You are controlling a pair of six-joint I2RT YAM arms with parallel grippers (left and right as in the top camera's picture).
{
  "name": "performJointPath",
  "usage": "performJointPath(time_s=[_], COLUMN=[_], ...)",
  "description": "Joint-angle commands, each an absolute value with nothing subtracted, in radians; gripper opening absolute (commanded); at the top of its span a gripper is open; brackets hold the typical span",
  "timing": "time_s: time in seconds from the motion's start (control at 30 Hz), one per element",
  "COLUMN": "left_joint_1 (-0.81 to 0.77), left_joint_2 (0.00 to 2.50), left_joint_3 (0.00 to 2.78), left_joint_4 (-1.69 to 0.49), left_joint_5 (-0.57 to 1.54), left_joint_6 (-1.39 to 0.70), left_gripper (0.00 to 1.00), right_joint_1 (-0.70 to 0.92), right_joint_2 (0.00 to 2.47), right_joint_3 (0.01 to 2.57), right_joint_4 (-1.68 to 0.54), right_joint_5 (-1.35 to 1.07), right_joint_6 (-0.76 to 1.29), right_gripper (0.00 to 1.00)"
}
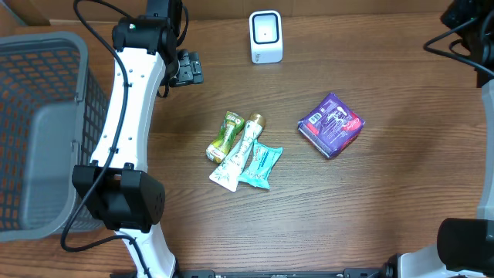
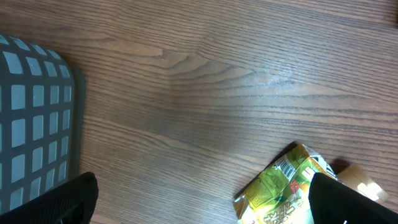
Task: Scan the item barcode
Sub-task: 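Release the purple bag and raise the right gripper to the upper right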
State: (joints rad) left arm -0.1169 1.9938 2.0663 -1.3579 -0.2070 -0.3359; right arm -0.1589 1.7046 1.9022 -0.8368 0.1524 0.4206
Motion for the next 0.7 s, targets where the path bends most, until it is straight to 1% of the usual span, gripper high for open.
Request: performJointPath(time_s=[0.0,0.07,0.13,0.17,0.2,0.3,0.33,0.4,0.57,0.6,0.67], left_joint_1=[-0.118,-0.118,-0.118,-0.118,-0.118,-0.118,-0.118,-0.118,-0.118,-0.118,-0.118], left_joint_2=[1.975,1.975,1.975,1.975,1.975,1.975,1.975,1.975,1.975,1.975,1.975], left_joint_3=[2.082,2.082,2.082,2.082,2.082,2.082,2.082,2.082,2.082,2.082,2.082], left_joint_4=[-1.357,-1.357,-1.357,-1.357,-1.357,-1.357,-1.357,-1.357,-1.357,-1.357,-1.357], left_joint_5=[-0.217,-0.217,-0.217,-0.217,-0.217,-0.217,-0.217,-0.217,-0.217,-0.217,-0.217], left_joint_6=[-0.329,-0.329,-0.329,-0.329,-0.329,-0.329,-0.329,-0.329,-0.329,-0.329,-0.329], left_gripper=[0.99,1.00,1.00,1.00,1.00,1.00,0.99,1.00,1.00,0.99,1.00], right_joint_1=[-0.197,-0.224,-0.256,-0.274,-0.294,-0.340,-0.352,-0.355,-0.348,-0.345,-0.342], right_joint_2=[1.706,1.706,1.706,1.706,1.707,1.708,1.710,1.711,1.712,1.712,1.712], right_joint_3=[1.906,1.906,1.906,1.905,1.905,1.904,1.903,1.903,1.869,1.832,1.777], right_joint_4=[-0.828,-0.829,-0.823,-0.813,-0.805,-0.834,-0.868,-0.913,-1.056,-1.114,-1.172], right_joint_5=[0.164,0.149,0.079,0.027,-0.033,-0.217,-0.289,-0.326,-0.389,-0.417,-0.427], right_joint_6=[0.440,0.476,0.507,0.510,0.509,0.509,0.509,0.509,0.451,0.411,0.411], right_gripper=[0.26,0.27,0.32,0.36,0.42,0.44,0.45,0.50,0.55,0.59,0.64])
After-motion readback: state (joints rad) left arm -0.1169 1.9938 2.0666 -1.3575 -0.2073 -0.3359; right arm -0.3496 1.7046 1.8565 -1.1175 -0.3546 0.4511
